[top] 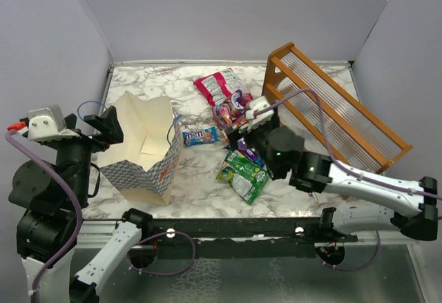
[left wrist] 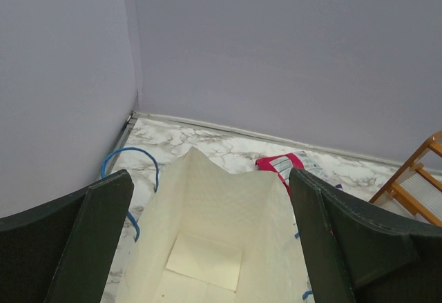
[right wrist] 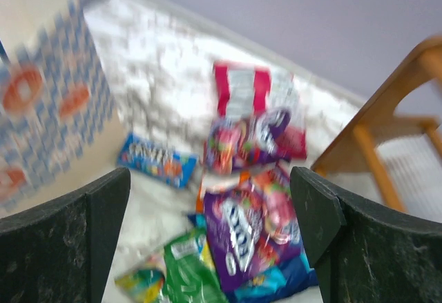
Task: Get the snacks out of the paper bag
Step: Place the snack at the center of the board, then reset both arms
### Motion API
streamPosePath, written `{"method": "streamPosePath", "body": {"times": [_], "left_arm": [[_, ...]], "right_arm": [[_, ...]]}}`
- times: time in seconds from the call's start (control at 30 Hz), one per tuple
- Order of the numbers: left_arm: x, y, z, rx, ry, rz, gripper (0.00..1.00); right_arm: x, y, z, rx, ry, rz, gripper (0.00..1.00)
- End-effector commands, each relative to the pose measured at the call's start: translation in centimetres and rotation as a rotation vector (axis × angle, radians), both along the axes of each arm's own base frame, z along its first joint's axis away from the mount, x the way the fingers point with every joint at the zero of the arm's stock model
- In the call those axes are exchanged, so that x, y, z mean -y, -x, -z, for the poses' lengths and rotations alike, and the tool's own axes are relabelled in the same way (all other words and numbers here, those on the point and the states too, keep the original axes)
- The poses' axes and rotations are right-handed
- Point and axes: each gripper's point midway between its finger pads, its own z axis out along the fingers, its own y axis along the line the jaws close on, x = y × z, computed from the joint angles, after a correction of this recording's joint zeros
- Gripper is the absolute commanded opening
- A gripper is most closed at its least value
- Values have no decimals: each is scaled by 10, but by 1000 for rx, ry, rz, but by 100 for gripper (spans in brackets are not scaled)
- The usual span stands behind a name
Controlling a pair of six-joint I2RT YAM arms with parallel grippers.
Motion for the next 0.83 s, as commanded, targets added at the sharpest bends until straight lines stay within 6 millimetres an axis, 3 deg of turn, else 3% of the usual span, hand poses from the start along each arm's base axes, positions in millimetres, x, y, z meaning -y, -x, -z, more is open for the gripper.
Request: {"method": "streamPosePath", "body": {"times": [0.0,0.1,0.27,0.47,0.8], "left_arm": [[8,-4,-34,64,-56,42,99],[8,0,-63,113,-47,56,99],[6,13,-99,201,-17,78,99],[6,17,-114,251,6,87,99],[13,10,-113,237,24,108,99]], "right_arm": [[45,-1,-133,169,-163,101,99],[74,7,-198,184,-265,135,99],[121,27,-251,226,-397,127,99],[152,47,-276,247,-515,72,99],[171,46,-279,269,-534,136,99]]}}
